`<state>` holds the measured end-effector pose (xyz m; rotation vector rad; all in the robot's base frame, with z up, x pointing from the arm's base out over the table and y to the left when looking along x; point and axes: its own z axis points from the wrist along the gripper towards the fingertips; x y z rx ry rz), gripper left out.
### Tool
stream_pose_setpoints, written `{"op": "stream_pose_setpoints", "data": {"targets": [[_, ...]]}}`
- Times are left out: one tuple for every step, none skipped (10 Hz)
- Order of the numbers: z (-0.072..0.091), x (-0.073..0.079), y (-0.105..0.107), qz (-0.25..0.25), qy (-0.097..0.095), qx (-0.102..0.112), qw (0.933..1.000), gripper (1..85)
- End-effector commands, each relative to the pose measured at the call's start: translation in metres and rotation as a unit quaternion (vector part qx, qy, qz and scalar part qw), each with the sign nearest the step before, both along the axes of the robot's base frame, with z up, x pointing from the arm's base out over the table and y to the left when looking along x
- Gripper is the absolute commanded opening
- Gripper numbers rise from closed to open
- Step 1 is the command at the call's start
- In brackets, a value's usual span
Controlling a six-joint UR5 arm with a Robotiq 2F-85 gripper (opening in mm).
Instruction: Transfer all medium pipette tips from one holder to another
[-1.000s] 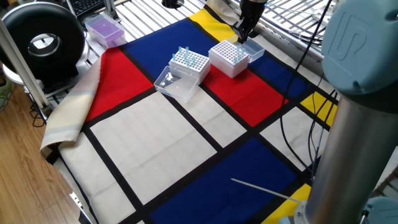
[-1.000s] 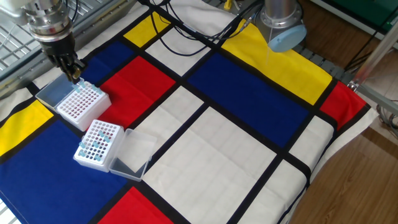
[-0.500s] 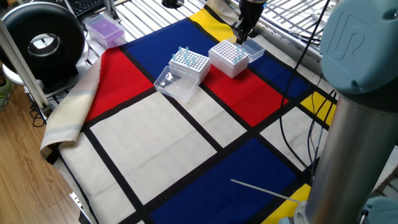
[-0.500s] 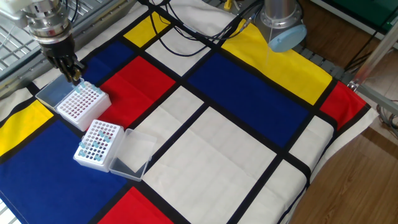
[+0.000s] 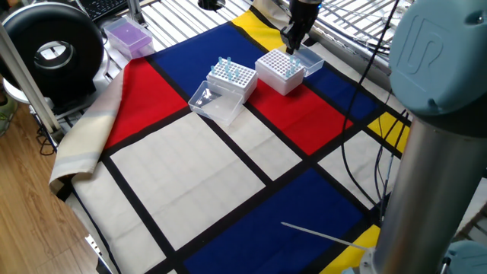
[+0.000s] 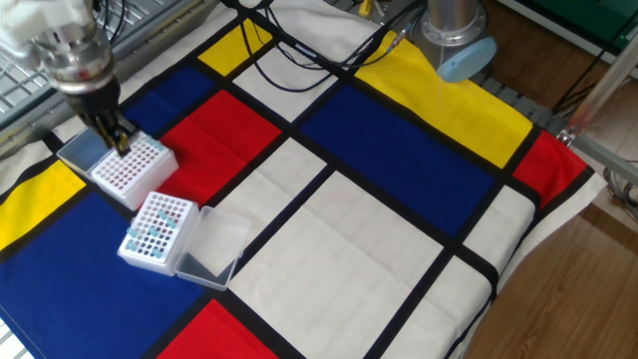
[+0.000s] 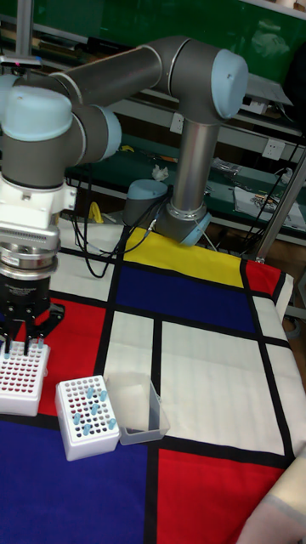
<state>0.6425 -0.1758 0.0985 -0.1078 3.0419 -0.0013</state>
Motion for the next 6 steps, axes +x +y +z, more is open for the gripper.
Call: {"op": "stream_pose_setpoints", "data": {"targets": [[0.012,0.022,0.049,-0.029,-0.003,0.005,0.9996,29.0],[0.015,0.024,0.065,-0.029,-0.003,0.008,0.9995,28.3],[0.015,0.024,0.077,-0.026,-0.001,0.006,0.9996,27.7],[0.014,0.024,0.092,-0.017,0.001,0.007,0.9998,27.3],[0.011,0.026,0.107,-0.013,-0.004,0.005,0.9999,26.7],[0.009,0.027,0.114,-0.008,-0.007,0.002,0.9999,26.3]]}}
